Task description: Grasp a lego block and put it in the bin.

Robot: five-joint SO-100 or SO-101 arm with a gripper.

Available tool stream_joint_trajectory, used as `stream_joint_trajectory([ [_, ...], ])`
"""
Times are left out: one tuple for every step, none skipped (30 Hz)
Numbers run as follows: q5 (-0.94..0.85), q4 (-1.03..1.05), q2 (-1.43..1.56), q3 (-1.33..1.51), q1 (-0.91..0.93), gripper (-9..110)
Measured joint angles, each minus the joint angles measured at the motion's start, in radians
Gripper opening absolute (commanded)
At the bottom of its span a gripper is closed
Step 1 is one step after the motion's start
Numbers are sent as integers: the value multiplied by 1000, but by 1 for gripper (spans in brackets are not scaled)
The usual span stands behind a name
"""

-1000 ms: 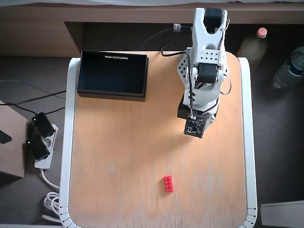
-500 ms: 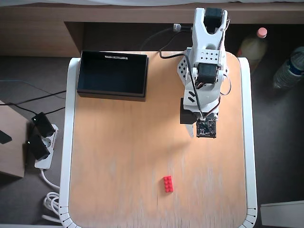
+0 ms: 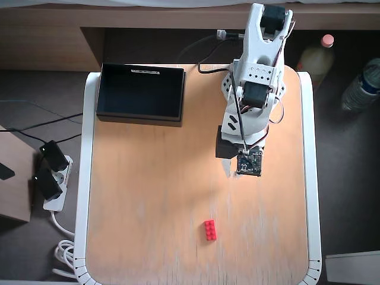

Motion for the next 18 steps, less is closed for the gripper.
stream_joint_trajectory([
  [12, 0, -40, -38, 15, 0],
  [25, 0, -81, -80, 31, 0],
  [37, 0, -121, -118, 46, 0],
  [51, 0, -160, -160, 64, 1],
  [64, 0, -195, -196, 81, 1],
  [78, 0, -230, -232, 97, 1],
  [92, 0, -265, -264, 115, 1],
  [103, 0, -299, -298, 129, 1],
  [110, 0, -334, -333, 141, 1],
  [118, 0, -373, -367, 153, 2],
  [123, 0, -413, -403, 164, 2],
  [126, 0, -453, -440, 175, 3],
  [130, 0, -497, -477, 187, 3],
  [137, 0, -540, -511, 196, 3],
  [141, 0, -583, -541, 206, 3],
  [147, 0, -624, -569, 213, 3],
  [150, 0, -666, -592, 218, 3],
  [153, 0, -696, -611, 221, 4],
])
